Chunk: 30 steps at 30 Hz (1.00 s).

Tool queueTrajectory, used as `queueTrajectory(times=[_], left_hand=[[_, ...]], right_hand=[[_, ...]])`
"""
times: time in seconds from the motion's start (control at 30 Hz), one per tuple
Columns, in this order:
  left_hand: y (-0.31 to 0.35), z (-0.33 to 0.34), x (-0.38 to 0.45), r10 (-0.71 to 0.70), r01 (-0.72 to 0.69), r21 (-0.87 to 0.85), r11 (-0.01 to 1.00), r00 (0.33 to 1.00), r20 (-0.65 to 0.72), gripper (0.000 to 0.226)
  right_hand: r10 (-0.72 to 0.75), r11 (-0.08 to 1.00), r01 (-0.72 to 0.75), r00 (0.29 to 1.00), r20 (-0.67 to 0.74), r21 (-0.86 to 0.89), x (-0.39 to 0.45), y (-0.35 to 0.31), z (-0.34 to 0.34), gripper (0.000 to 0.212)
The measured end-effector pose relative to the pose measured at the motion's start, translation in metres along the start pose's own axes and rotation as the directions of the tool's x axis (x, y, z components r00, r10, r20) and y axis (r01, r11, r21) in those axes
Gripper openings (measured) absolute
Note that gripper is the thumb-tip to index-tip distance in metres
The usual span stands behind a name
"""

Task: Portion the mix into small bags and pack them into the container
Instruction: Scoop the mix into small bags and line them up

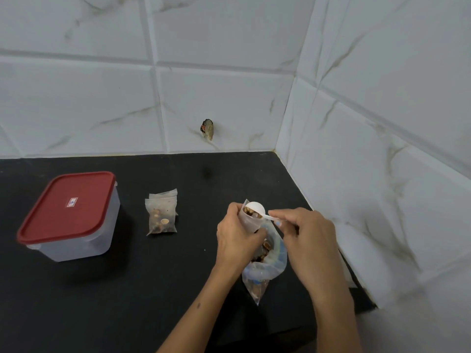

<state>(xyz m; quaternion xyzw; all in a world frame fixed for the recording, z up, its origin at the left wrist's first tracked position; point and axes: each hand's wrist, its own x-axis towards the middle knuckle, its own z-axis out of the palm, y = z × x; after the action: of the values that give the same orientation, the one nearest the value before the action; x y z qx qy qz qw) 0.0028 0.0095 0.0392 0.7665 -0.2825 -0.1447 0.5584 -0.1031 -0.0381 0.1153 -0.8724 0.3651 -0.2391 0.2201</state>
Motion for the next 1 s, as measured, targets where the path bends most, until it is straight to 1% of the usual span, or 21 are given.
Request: queueTrajectory(times=[0.17, 0.33, 0.43, 0.5, 0.63, 0.73, 0.8, 0.93, 1.0], left_hand=[[0.005, 0.000, 0.001, -0.018, 0.017, -0.048, 0.999, 0.999, -0.030, 0.039], [0.006, -0.002, 0.002, -0.017, 0.015, -0.066, 0.998, 0.999, -0.033, 0.041], [0.007, -0.004, 0.002, -0.019, 0.017, -0.070, 0.997, 0.999, -0.030, 0.040], [0.007, -0.005, 0.002, -0.024, 0.022, -0.084, 0.996, 0.999, -0.031, 0.040], [0.007, -0.006, 0.002, -0.022, 0.020, -0.096, 0.995, 0.999, -0.027, 0.041], [0.009, -0.008, 0.002, -0.015, 0.012, -0.109, 0.994, 0.999, -0.031, 0.040], [0.009, -0.008, 0.002, -0.013, 0.011, -0.107, 0.994, 1.000, -0.023, 0.039], [0.009, -0.008, 0.003, -0.022, 0.020, -0.120, 0.993, 1.000, -0.018, 0.036], [0.009, -0.008, 0.004, -0.026, 0.023, -0.126, 0.992, 0.999, -0.024, 0.037]], right_hand=[[0.032, 0.995, -0.029, 0.999, 0.039, -0.092, 0.001, -0.008, -0.005, 0.032], [-0.042, 0.999, 0.038, 0.989, -0.140, -0.026, -0.002, -0.008, 0.001, 0.026], [-0.075, 0.997, 0.071, 0.980, -0.183, -0.023, -0.004, -0.007, 0.004, 0.023], [-0.104, 0.995, 0.101, 0.979, -0.175, -0.027, -0.004, -0.008, 0.005, 0.021], [-0.138, 0.990, 0.135, 0.985, -0.099, -0.027, -0.003, -0.005, 0.008, 0.022], [-0.168, 0.981, 0.160, 0.983, -0.072, -0.106, 0.001, -0.008, 0.013, 0.016], [-0.182, 0.978, 0.163, 0.972, -0.146, -0.130, 0.000, -0.007, 0.021, 0.019], [-0.208, 0.977, 0.187, 0.939, -0.274, -0.103, -0.001, -0.010, 0.023, 0.028], [-0.209, 0.978, 0.193, 0.933, -0.293, -0.081, 0.000, -0.010, 0.021, 0.028]])
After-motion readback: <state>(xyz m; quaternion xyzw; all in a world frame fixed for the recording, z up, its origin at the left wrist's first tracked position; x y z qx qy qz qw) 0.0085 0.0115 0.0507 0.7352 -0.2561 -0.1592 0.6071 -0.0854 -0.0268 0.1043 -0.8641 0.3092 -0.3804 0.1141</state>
